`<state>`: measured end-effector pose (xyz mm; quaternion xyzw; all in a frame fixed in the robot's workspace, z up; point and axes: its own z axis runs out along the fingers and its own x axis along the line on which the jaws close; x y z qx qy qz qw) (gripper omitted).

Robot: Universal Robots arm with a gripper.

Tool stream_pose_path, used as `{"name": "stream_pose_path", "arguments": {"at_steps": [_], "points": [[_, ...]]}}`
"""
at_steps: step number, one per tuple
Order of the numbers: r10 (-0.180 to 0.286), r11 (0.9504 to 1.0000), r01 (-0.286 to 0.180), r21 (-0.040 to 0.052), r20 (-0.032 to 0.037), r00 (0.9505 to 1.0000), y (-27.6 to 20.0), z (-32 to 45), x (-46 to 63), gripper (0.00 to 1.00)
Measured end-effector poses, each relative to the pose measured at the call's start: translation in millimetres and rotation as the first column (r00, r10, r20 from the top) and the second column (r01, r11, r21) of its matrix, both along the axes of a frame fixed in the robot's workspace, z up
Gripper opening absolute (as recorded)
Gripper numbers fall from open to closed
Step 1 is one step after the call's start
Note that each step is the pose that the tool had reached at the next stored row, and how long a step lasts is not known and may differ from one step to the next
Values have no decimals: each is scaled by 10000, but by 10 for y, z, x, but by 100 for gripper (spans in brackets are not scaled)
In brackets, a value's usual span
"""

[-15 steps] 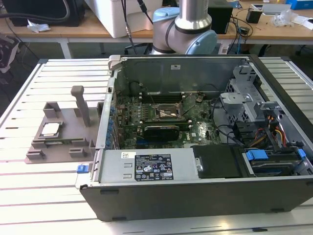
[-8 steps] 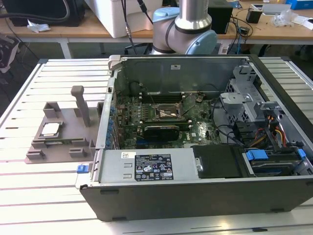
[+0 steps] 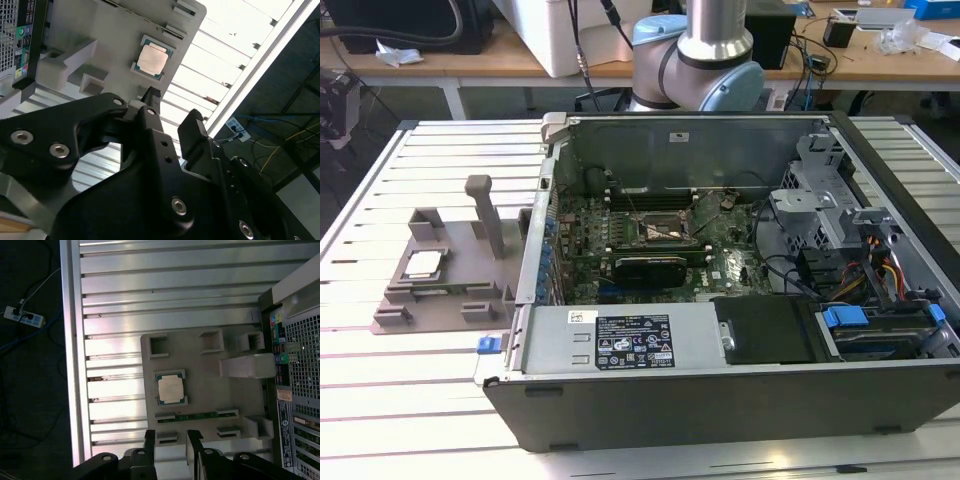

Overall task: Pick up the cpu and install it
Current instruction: 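Pick up the cpu and move it towards the insertion slot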

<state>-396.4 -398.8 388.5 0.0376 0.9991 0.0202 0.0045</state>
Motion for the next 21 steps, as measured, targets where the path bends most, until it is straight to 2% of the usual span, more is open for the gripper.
{"name": "stream_pose_path", "arguments": {"at_steps": [2,3,4,5,6,7,9,14,21], "points": [[0,10000,0,0,0,10000,0,0,0,47],[0,10000,0,0,0,10000,0,0,0,60],[0,10000,0,0,0,10000,0,0,1,66],[0,10000,0,-1,0,10000,0,0,1,66],[20,10000,-20,-47,0,10000,1,0,2,66],[98,9998,-98,-146,-1,10000,1,0,1,66],[276,9994,-276,-206,-1,9996,0,0,2,66],[298,9993,-298,-226,-3,9996,1,-5,2,66],[297,9993,-297,-225,-1,9996,1,-49,6,66]]}}
